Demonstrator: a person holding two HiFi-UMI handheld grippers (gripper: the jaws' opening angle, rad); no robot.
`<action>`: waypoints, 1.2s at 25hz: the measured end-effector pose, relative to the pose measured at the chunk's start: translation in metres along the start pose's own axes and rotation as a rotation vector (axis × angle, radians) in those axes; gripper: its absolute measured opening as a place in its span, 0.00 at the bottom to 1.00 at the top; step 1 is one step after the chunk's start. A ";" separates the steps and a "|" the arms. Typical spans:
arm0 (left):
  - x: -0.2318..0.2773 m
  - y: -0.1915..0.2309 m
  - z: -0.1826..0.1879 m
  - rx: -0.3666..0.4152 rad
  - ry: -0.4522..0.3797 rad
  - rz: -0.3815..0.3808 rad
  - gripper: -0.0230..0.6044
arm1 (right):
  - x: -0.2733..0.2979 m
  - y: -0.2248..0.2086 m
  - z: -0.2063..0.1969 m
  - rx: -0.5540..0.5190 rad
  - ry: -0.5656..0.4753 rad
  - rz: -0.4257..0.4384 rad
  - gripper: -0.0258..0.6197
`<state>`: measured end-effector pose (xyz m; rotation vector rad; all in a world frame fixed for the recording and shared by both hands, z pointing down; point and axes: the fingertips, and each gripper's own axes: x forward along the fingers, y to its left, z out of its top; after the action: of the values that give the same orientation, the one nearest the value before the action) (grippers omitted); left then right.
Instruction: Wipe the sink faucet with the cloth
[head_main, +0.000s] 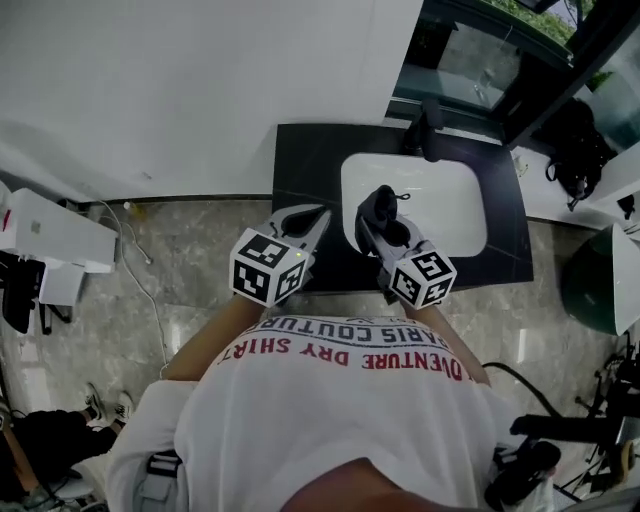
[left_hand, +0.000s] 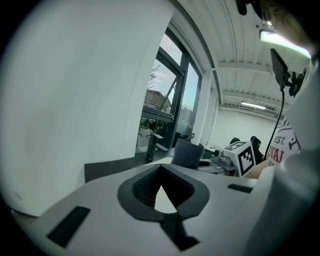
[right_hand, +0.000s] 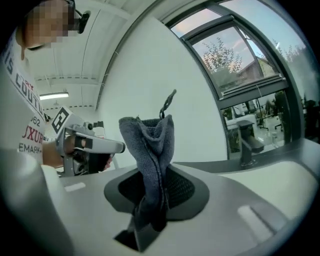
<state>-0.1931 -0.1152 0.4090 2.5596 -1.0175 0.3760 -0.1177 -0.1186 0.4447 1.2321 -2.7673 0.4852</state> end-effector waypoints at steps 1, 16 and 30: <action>-0.006 0.025 0.003 0.003 0.004 -0.010 0.04 | 0.019 0.009 -0.001 0.006 0.009 -0.010 0.16; 0.086 0.067 0.016 0.051 0.154 -0.331 0.04 | 0.059 -0.059 0.003 0.078 -0.021 -0.339 0.16; 0.165 0.130 0.020 0.133 0.275 -0.528 0.04 | 0.121 -0.172 0.009 0.058 0.060 -0.617 0.16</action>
<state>-0.1659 -0.3109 0.4821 2.6654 -0.2099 0.6341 -0.0723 -0.3153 0.5029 1.9288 -2.1622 0.5234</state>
